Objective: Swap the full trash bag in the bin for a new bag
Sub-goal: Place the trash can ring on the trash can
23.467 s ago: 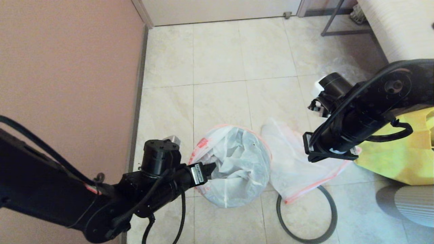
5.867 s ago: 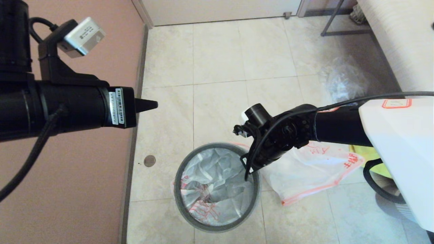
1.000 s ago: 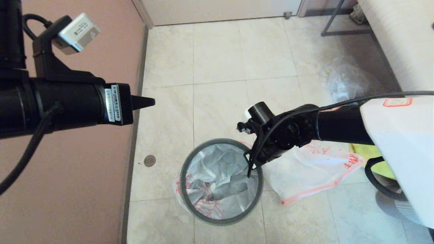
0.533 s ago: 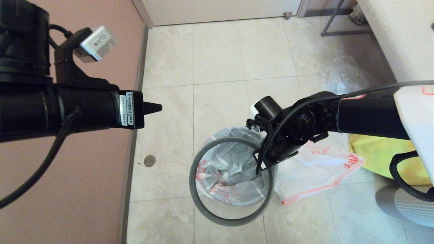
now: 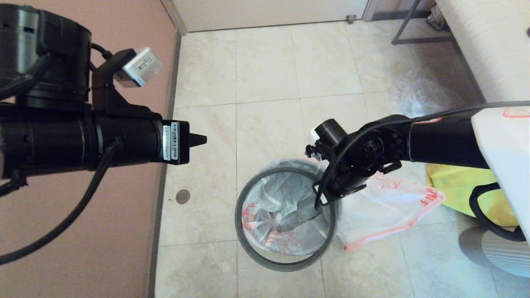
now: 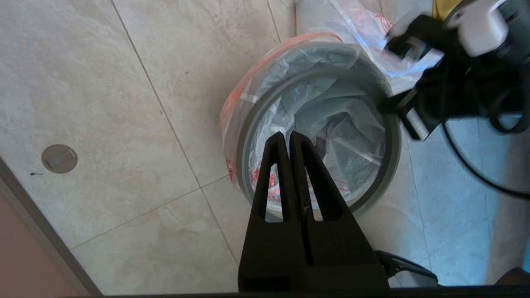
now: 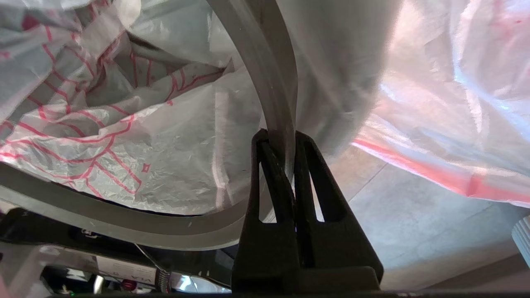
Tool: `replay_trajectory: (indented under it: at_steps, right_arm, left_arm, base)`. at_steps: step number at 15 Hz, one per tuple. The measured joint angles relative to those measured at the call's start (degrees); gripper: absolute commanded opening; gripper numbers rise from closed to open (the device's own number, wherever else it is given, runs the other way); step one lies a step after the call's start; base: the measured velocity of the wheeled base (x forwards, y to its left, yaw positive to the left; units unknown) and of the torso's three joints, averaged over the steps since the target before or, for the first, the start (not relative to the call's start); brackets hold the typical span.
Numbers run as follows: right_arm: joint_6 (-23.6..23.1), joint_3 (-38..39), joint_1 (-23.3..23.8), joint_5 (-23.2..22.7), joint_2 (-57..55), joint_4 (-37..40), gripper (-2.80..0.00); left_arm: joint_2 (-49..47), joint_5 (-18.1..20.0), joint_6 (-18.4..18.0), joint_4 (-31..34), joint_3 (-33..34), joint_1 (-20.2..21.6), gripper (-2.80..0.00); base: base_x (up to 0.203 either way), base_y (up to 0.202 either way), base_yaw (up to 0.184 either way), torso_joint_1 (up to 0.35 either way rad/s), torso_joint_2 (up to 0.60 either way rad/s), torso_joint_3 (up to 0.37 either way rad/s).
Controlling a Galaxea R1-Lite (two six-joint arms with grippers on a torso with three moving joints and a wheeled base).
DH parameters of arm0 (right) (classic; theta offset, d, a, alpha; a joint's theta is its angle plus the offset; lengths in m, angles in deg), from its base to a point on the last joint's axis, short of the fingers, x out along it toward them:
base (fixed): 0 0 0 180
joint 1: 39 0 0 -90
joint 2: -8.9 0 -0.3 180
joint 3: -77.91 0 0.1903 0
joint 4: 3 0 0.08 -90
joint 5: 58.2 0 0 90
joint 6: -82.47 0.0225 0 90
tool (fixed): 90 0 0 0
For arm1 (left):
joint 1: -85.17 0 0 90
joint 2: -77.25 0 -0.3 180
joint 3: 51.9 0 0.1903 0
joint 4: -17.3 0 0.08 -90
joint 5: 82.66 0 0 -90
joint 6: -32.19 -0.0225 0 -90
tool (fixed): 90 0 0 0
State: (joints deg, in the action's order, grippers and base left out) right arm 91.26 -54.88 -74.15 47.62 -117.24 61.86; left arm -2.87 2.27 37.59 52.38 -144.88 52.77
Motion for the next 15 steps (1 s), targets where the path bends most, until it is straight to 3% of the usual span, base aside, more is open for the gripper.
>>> replay_trajectory:
  at_steps: [7,15]
  right_arm:
    - [-1.46,-1.22,3.29,0.0,-0.3,-2.1,-2.8]
    - [-3.51,-3.04,3.74,-0.01,-3.39,-4.92,-2.8]
  left_arm:
    - [-0.06,-0.03,0.01,-0.01,-0.02,-0.04,-2.8]
    - [-0.14,-0.06,0.01,-0.09,-0.09,0.02,-2.8]
  base:
    - [0.0,0.0,0.0,0.0,0.0,0.0]
    - [0.0,0.0,0.0,0.0,0.0,0.0]
